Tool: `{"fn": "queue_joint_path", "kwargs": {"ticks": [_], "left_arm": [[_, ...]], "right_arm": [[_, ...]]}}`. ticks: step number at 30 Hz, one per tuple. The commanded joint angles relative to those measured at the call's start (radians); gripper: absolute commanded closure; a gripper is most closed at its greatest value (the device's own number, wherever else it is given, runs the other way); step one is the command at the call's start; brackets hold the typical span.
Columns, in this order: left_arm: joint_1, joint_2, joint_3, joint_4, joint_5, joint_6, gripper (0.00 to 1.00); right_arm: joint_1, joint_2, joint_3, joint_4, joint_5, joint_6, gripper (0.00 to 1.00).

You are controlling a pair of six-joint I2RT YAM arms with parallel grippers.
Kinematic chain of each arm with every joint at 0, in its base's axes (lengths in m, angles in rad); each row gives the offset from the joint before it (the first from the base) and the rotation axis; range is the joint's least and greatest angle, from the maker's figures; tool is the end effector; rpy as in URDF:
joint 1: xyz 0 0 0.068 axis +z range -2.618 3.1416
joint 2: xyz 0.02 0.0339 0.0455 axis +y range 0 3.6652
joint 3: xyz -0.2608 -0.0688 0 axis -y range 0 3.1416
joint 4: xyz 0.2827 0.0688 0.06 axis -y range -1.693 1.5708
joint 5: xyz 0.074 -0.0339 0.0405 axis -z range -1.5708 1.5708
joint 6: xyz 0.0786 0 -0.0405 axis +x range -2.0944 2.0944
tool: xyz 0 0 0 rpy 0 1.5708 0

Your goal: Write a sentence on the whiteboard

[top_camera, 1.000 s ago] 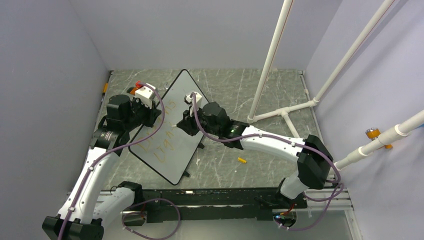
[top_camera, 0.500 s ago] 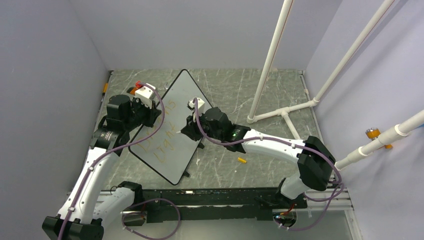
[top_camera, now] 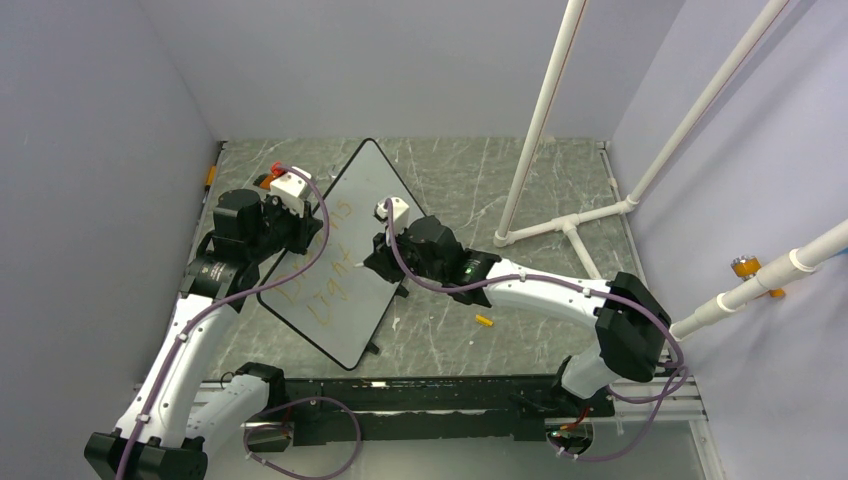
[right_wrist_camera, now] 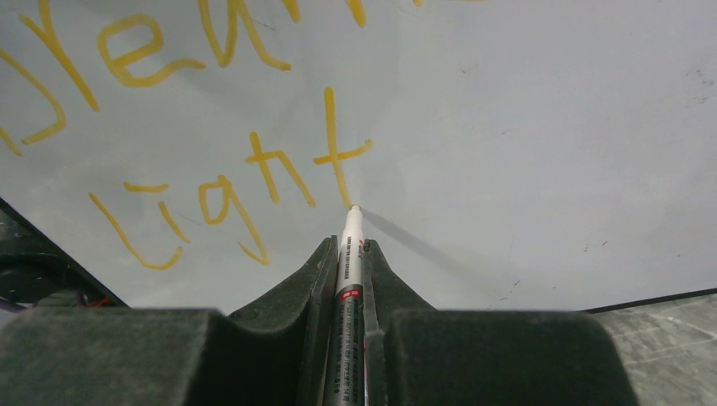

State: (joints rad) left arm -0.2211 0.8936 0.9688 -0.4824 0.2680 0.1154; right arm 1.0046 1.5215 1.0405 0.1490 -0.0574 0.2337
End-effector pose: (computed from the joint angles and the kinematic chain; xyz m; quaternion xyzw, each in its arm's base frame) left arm 0.2603 -0.0799 0.3385 0.2110 0.8040 -0.1402 0.5379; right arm 0.2267 0.3650 0.2467 -0.3214 0.7479 0.3558 0.4590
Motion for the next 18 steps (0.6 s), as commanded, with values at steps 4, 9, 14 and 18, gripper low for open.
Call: {"fn": "queue_joint_path", "kwargs": {"ticks": [4, 9, 14, 18], "left_arm": [[-0.021, 0.018, -0.033, -0.143, 0.047, 0.08, 1.0], [-0.021, 0.023, -0.032, -0.143, 0.043, 0.079, 1.0], [-0.021, 0.022, -0.033, -0.142, 0.042, 0.079, 1.0], [-0.021, 0.021, -0.032, -0.144, 0.045, 0.079, 1.0]], "right_arm": [[-0.003, 0.004, 0.087, -0.02, 0.052, -0.053, 1.0], [-0.002, 0.012, 0.123, -0.037, 0.055, -0.076, 1.0], [-0.002, 0.002, 0.147, -0.059, 0.093, -0.1, 1.0], [-0.003, -0.04, 0.13, -0.069, 0.11, -0.102, 1.0]]}}
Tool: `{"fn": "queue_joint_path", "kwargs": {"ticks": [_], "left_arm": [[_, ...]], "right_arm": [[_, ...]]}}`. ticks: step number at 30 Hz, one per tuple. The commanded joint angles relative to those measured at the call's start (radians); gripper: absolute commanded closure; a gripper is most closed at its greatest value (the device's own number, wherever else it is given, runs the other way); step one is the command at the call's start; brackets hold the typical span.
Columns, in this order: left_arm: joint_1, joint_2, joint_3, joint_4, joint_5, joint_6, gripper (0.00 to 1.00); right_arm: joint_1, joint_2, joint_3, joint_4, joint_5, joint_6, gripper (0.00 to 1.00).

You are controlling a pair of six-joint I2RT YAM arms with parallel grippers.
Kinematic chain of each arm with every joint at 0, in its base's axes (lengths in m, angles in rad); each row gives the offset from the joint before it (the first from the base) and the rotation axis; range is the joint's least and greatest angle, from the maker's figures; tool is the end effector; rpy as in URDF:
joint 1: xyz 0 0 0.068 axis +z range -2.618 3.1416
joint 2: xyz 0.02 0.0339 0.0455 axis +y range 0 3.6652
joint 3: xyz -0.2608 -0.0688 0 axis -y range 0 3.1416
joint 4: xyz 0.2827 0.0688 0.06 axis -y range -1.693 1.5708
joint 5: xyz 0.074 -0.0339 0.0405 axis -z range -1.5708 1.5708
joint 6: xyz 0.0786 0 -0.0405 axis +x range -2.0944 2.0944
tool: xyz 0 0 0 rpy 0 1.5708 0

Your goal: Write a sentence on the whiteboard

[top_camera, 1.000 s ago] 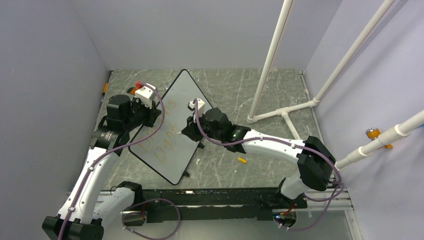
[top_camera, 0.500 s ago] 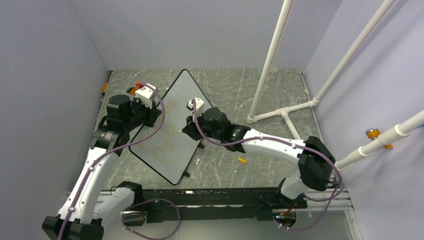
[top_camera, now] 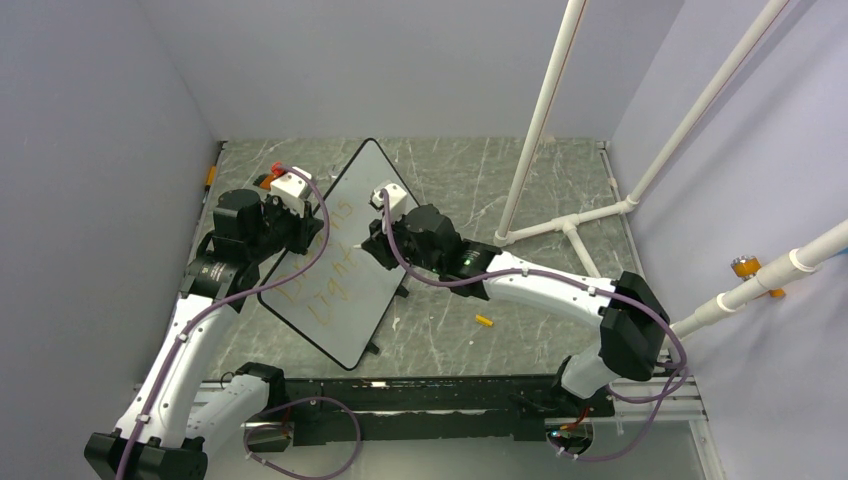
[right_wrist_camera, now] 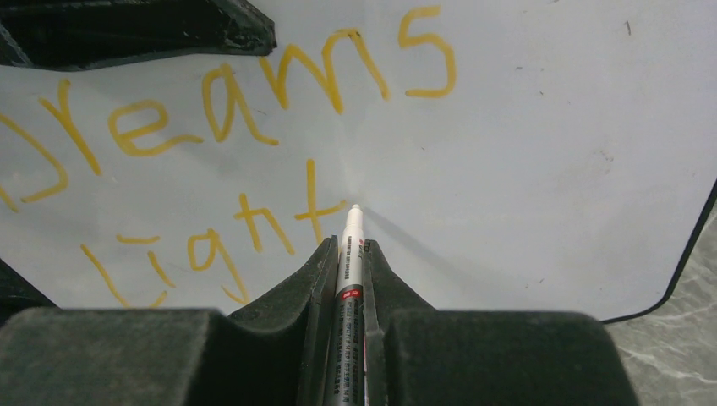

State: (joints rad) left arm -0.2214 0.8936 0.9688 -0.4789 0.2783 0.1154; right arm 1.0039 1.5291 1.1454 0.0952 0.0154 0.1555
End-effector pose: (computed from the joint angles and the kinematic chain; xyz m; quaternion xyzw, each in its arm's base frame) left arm 0.2602 -0.0807 0.3391 0.2139 0.8019 -0.1445 0.5388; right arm 0.2373 0.3705 0.2805 -0.3256 0.7323 0.3225 0.5038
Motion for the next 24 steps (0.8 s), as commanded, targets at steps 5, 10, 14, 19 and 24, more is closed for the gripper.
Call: {"fn": "queue_joint_path", "kwargs": {"ticks": [5, 10, 14, 19, 24], "left_arm": [[-0.02, 0.016, -0.033, -0.145, 0.04, 0.078, 1.0], [-0.02, 0.017, -0.032, -0.149, 0.041, 0.078, 1.0], [-0.021, 0.014, -0.033, -0.145, 0.043, 0.078, 1.0], [-0.021, 0.018, -0.033, -0.147, 0.043, 0.078, 1.0], [-0.021, 0.017, -0.034, -0.145, 0.041, 0.078, 1.0]], "right_arm": [[-0.003, -0.113, -0.024, -0.017, 0.075, -0.028, 1.0], [-0.046, -0.138, -0.051, -0.009, 0.07, -0.018, 1.0], [-0.091, -0.135, -0.042, 0.004, 0.035, -0.011, 1.0], [-0.123, -0.106, -0.001, 0.018, -0.011, -0.019, 1.0], [-0.146, -0.067, 0.029, 0.051, -0.102, -0.014, 1.0]]}}
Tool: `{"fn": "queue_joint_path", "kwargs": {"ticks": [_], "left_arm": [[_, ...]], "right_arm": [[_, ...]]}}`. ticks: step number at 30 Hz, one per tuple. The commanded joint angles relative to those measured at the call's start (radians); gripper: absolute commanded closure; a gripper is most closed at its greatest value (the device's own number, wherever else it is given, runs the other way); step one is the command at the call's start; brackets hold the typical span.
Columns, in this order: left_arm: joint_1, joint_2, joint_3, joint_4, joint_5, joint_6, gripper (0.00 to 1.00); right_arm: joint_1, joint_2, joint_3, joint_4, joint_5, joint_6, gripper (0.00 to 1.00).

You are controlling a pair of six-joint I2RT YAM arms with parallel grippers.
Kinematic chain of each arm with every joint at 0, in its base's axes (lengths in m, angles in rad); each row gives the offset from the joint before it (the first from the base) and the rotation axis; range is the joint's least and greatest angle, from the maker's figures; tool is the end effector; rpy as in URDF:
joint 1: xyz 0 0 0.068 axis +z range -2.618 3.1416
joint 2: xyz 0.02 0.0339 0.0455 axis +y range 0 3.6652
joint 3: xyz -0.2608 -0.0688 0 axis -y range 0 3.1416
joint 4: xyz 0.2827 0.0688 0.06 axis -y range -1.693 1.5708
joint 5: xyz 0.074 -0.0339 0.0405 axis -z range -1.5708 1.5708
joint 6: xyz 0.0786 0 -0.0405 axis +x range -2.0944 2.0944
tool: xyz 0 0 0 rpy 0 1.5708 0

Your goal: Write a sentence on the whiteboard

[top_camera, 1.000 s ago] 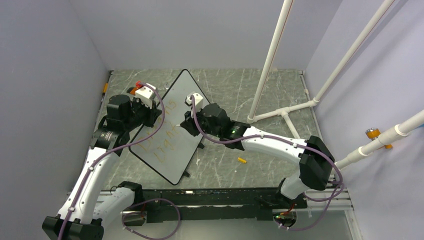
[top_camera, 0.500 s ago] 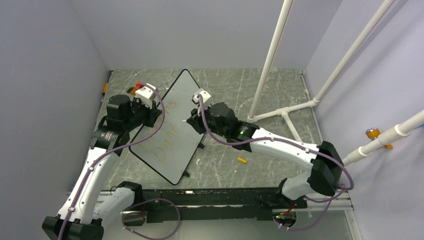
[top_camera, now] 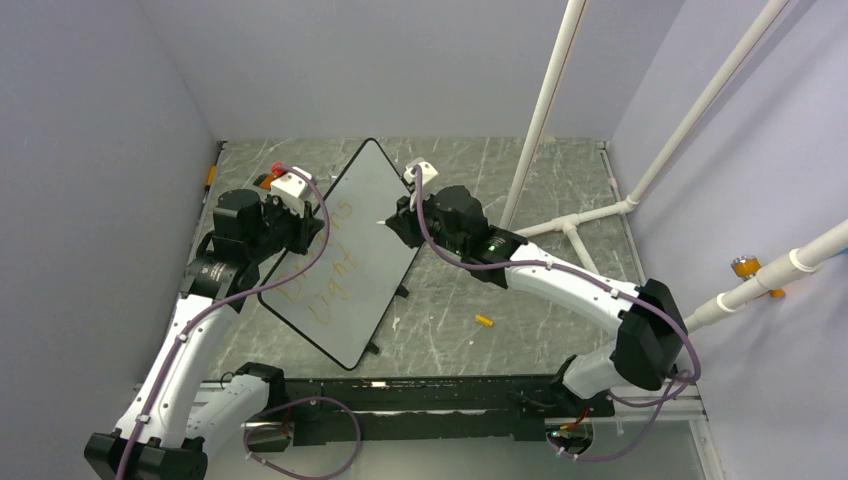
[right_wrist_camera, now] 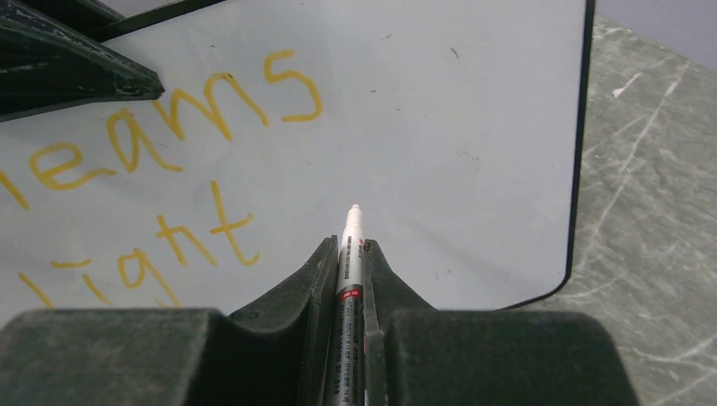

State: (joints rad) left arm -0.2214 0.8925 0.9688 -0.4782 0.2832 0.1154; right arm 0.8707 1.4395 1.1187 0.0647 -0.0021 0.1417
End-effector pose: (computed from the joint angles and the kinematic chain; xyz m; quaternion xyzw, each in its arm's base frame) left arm 0.2598 -0.0810 0.3395 0.2152 0.8009 -0.1465 0.5392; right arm 0.2709 0.3218 0.3012 -0.2828 0.7394 0.2970 0.5340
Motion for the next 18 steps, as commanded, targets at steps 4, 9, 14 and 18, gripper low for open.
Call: {"fn": "queue_joint_path", "kwargs": {"ticks": [4, 9, 14, 18], "left_arm": [[-0.021, 0.021, -0.033, -0.147, 0.037, 0.078, 1.0], [-0.021, 0.023, -0.034, -0.146, 0.036, 0.078, 1.0], [-0.021, 0.026, -0.033, -0.146, 0.037, 0.078, 1.0], [-0.021, 0.029, -0.033, -0.146, 0.039, 0.079, 1.0]], "right_arm": [[-0.029, 0.057, 0.069, 0.114, -0.146, 0.005, 1.0], [-0.052, 0.09, 0.08, 0.144, -0.207, 0.008, 1.0], [-0.062, 0.109, 0.08, 0.175, -0.253, 0.021, 1.0], [-0.064, 0.124, 0.076, 0.192, -0.267, 0.032, 1.0]]}}
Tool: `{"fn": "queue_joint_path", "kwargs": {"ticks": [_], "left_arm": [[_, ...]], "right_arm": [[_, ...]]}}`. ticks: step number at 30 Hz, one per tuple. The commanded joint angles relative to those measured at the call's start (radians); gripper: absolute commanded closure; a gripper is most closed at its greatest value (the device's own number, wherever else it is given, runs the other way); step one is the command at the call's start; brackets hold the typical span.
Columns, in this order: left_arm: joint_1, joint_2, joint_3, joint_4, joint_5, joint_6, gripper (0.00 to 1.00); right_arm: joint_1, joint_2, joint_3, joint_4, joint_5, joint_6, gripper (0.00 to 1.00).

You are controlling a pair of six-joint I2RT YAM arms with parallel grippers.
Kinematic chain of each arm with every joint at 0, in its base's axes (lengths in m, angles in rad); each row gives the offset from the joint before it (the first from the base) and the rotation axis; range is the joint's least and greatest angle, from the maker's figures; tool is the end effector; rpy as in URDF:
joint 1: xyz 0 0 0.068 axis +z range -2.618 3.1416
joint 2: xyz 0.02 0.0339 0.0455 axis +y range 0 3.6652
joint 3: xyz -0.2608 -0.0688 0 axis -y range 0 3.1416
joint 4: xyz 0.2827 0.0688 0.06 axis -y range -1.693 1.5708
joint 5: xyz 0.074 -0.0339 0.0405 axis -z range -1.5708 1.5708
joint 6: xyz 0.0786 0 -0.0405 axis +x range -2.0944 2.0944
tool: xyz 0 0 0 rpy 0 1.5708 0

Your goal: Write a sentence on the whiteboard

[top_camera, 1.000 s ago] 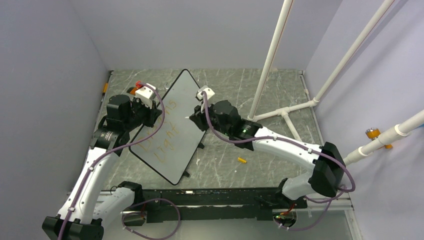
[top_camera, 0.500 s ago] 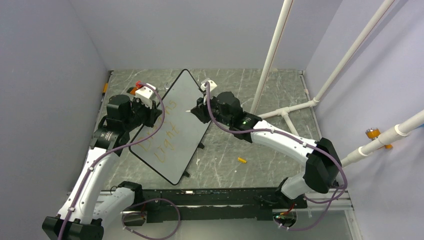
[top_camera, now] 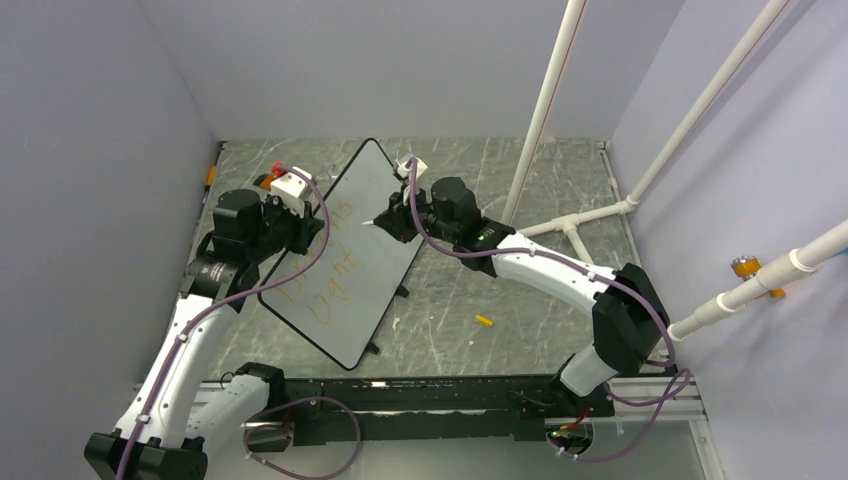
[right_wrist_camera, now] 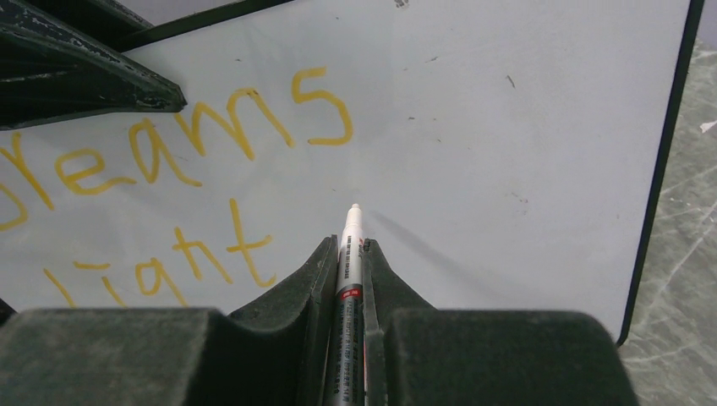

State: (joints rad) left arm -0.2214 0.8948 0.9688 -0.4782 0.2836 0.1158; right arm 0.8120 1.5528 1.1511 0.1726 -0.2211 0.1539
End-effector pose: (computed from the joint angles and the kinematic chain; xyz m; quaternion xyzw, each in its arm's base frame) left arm 0.2603 -0.0811 0.3389 0.2154 0.8015 -0.1466 0.5383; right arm 0.2942 0.3353 0.2847 -0.3165 0.7146 0.3635 0.5071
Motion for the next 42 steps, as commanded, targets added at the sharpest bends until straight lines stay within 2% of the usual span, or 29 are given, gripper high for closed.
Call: {"fn": "queue_joint_path", "kwargs": {"ticks": [1, 18, 37, 42], "left_arm": [[-0.021, 0.026, -0.033, -0.146, 0.038, 0.078, 1.0], [-0.021, 0.031, -0.033, -0.148, 0.034, 0.078, 1.0], [-0.021, 0.027, -0.032, -0.149, 0.035, 0.078, 1.0], [-0.021, 0.027, -0.031, -0.149, 0.035, 0.078, 1.0]], "right_arm": [[-0.007, 0.014, 0.042, 0.09, -0.05, 0.022, 1.0], [-0.01, 0.037, -0.01, 0.122, -0.052, 0.052, 1.0], [-0.005, -0.063, -0.243, 0.142, -0.015, 0.106, 1.0], [0.0, -0.102, -0.254, 0.111, 0.005, 0.1, 1.0]]}}
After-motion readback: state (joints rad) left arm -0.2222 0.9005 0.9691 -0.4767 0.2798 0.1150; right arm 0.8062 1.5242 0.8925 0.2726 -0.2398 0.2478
